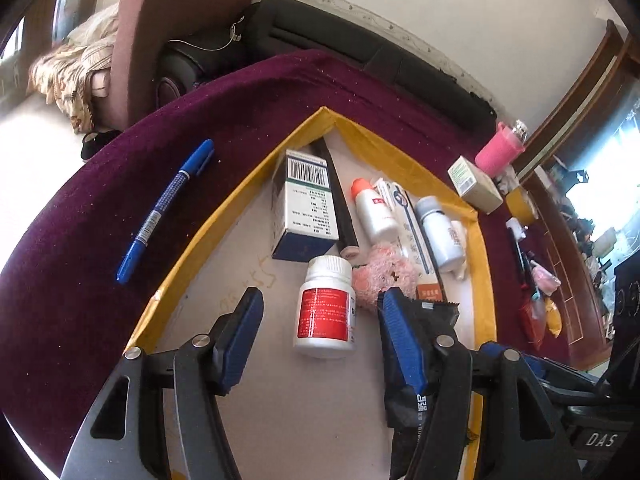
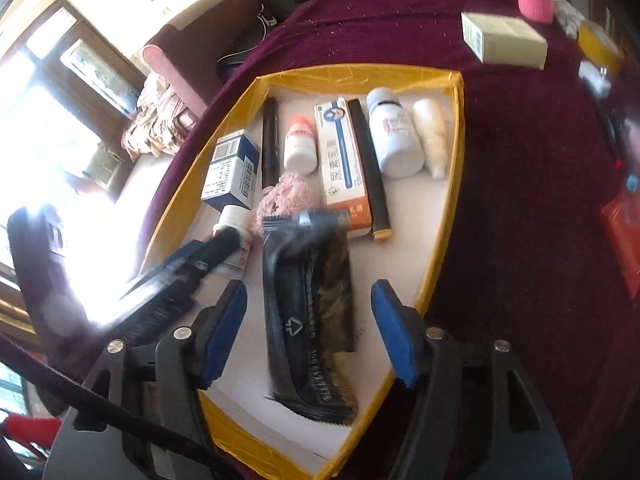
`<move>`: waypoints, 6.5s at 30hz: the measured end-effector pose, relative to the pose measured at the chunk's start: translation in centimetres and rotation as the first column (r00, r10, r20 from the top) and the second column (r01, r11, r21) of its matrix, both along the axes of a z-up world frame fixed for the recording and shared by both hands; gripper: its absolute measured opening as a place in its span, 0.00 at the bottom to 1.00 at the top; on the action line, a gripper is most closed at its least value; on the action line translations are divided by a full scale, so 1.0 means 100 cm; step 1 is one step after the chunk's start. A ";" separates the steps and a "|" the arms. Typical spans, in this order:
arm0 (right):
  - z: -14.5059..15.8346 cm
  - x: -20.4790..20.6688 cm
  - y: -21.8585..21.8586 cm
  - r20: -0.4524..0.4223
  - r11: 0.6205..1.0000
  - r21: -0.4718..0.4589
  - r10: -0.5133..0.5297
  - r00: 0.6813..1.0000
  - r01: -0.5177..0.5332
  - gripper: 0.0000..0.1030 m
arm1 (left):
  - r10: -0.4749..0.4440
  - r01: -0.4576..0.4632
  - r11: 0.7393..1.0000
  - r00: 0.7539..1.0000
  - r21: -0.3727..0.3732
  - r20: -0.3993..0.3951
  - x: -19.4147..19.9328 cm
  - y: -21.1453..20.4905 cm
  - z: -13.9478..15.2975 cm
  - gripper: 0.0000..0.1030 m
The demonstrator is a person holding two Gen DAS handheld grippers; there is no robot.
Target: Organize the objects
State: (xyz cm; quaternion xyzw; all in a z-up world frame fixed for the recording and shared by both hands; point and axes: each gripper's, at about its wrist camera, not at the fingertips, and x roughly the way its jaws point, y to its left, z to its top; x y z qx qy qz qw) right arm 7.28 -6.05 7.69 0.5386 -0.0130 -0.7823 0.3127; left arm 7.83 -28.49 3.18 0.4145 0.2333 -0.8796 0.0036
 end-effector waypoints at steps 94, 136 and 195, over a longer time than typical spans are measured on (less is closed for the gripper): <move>0.248 0.031 0.388 -0.603 0.759 -0.009 -0.524 0.602 0.651 0.87 | -0.434 0.295 0.863 0.848 -0.410 -0.304 -0.080 0.261 0.257 0.91; -0.020 -0.082 0.399 -0.260 0.613 -0.095 -0.776 0.575 0.784 0.86 | -0.388 0.396 0.881 0.918 -0.260 0.082 -0.173 0.276 0.024 0.11; 0.061 -0.159 0.118 -0.111 0.980 0.073 -0.175 0.978 0.183 0.36 | -0.127 0.133 0.979 0.991 -0.154 0.050 0.027 0.020 0.013 0.11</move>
